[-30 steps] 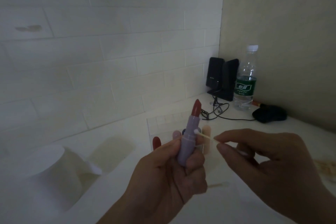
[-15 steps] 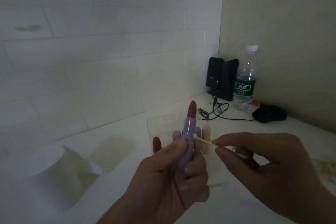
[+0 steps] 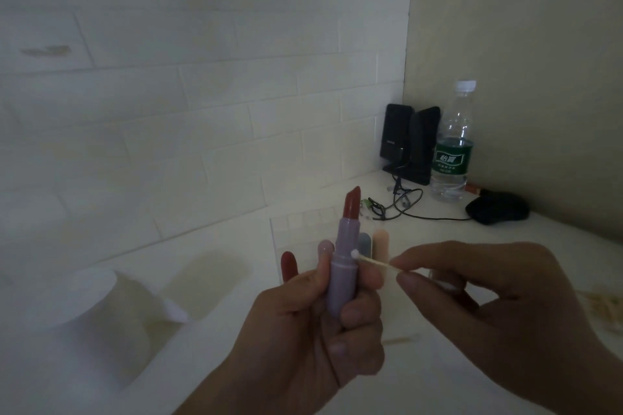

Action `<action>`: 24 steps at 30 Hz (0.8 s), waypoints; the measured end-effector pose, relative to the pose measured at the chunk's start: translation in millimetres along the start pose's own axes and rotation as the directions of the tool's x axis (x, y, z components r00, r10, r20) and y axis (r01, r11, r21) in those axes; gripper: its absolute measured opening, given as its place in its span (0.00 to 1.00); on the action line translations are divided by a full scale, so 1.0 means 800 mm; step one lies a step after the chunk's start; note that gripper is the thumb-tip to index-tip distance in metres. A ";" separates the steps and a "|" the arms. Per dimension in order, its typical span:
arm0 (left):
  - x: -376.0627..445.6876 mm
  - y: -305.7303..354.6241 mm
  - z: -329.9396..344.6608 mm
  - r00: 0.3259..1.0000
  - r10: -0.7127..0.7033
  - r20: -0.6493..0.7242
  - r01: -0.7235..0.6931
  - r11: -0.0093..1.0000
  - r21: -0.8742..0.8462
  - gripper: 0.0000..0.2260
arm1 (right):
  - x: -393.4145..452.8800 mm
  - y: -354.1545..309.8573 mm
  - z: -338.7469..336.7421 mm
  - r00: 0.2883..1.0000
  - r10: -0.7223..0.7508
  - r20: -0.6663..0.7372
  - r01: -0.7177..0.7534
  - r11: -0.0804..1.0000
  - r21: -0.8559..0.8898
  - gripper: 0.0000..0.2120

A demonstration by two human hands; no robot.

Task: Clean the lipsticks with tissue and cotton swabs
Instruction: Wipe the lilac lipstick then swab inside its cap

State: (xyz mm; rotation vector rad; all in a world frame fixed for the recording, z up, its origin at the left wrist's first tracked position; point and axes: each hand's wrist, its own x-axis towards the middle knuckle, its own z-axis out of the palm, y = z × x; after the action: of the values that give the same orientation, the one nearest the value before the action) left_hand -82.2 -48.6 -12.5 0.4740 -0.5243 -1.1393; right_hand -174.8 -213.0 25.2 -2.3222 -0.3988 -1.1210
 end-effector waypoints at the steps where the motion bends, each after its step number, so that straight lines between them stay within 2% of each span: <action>1: 0.000 0.000 0.000 1.000 -0.003 0.011 0.003 1.000 0.005 0.20 | 0.000 0.000 0.000 1.000 0.006 -0.009 -0.006 1.000 0.004 0.04; 10: -0.003 0.003 0.007 0.996 -0.049 0.070 0.048 0.999 0.019 0.17 | 0.000 -0.001 -0.002 1.000 0.005 -0.010 -0.004 0.999 0.043 0.04; 13: -0.003 0.003 0.008 0.996 -0.060 0.063 0.059 0.998 0.009 0.18 | -0.001 0.001 0.001 0.999 -0.022 0.024 0.022 1.000 0.009 0.04; 16: -0.003 0.004 0.008 0.996 -0.069 0.065 0.067 0.997 0.023 0.16 | -0.001 0.002 0.001 1.000 0.014 -0.008 -0.014 1.000 0.003 0.04; 19: -0.002 0.003 0.005 0.996 -0.065 0.066 0.065 0.998 0.004 0.18 | -0.001 0.009 -0.003 0.999 0.040 0.037 -0.039 0.998 -0.047 0.04; 21: 0.001 0.003 0.001 0.997 -0.060 0.053 0.062 0.997 -0.051 0.19 | 0.001 0.027 -0.008 0.989 0.144 -0.007 -0.145 0.989 -0.015 0.06; 22: 0.003 0.002 -0.001 0.998 -0.050 0.040 0.053 0.996 -0.071 0.19 | 0.004 0.038 -0.010 0.970 0.238 -0.045 -0.233 0.968 0.090 0.08; 24: 0.005 0.001 -0.005 1.000 -0.009 -0.018 0.008 0.998 -0.062 0.20 | 0.010 0.062 -0.017 0.890 0.455 -0.032 -0.413 0.834 0.366 0.14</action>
State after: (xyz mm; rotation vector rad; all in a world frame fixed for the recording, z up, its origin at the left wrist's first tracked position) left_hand -77.6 -51.6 -14.4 0.4333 -0.4699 -1.1550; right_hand -155.2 -261.6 22.2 -1.8879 -0.0102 -0.8702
